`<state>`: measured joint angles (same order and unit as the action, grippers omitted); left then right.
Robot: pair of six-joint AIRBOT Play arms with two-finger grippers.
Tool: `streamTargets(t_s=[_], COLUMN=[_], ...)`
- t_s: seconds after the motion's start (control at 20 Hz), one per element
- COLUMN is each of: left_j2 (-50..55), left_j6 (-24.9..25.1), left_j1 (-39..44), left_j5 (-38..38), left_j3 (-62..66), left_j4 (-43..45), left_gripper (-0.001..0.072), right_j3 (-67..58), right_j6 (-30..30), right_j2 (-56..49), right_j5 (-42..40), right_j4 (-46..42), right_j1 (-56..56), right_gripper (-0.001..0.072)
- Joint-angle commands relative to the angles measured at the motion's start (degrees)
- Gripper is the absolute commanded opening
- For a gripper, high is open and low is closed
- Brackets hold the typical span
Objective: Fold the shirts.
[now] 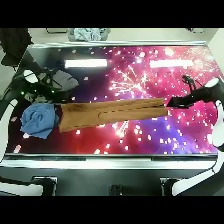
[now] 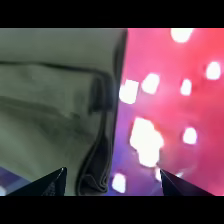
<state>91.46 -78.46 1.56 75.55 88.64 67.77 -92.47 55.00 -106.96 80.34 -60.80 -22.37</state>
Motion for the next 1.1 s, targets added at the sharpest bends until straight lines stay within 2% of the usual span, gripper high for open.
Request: streamTargets(t_s=[0.0, 0.15, 0.2, 0.25, 0.3, 0.4, 0.45, 0.5, 0.55, 0.7, 0.9, 1.05], left_j2=[-3.39, -3.65, -3.67, -3.67, -3.63, -3.43, -3.08, -2.51, -1.66, 3.13, 11.69, 16.83], left_j6=[0.07, 0.04, 0.02, 0.04, 0.0, -0.37, -1.22, -1.49, -1.49, -2.8, -5.86, -5.77], left_j1=[1.42, 4.33, 5.38, 6.43, 7.34, 9.55, 11.04, 12.74, 14.75, 21.7, 28.24, 32.28], left_j5=[-0.17, -0.07, -0.09, -0.15, -0.39, -1.73, -3.26, -4.94, -7.28, -14.95, -22.4, -27.74], left_j3=[0.37, 0.37, 0.37, 0.37, 0.35, 0.33, 0.09, -0.31, -0.87, -2.71, -2.67, -2.56], left_j4=[-9.75, -10.64, -10.95, -11.1, -11.1, -11.1, -11.1, -11.47, -12.11, -18.69, -31.76, -42.77], left_gripper=[0.0531, 0.0531, 0.0531, 0.053, 0.0523, 0.0508, 0.0352, 0.0118, 0.0029, 0.0028, 0.0028, 0.0028], right_j3=[1.07, 2.25, 2.25, 2.23, 2.23, 1.79, 1.38, 1.36, 1.36, 1.38, 1.44, 1.42], right_j6=[1.01, 4.7, 6.23, 6.58, 6.78, 5.01, 3.48, 2.6, 1.92, 1.77, 2.91, 4.11], right_j2=[-3.89, -5.31, -5.35, -5.29, -5.2, -3.65, -1.68, 1.03, 4.5, 15.74, 28.7, 35.52], right_j5=[4.57, -0.81, -1.7, -1.9, -1.79, 1.22, 2.64, 3.54, 4.42, 6.43, 10.32, 13.73], right_j4=[8.17, 8.09, 8.07, 8.28, 8.66, 11.98, 13.11, 13.25, 13.22, 12.13, 8.09, 6.67], right_j1=[-1.53, 2.19, 3.41, 4.26, 4.55, 3.96, 3.93, 4.0, 4.13, 4.9, 7.72, 10.51], right_gripper=[0.0696, 0.0691, 0.0625, 0.041, 0.0056, 0.0038, 0.0038, 0.0038, 0.0038, 0.0038, 0.0039, 0.0039])
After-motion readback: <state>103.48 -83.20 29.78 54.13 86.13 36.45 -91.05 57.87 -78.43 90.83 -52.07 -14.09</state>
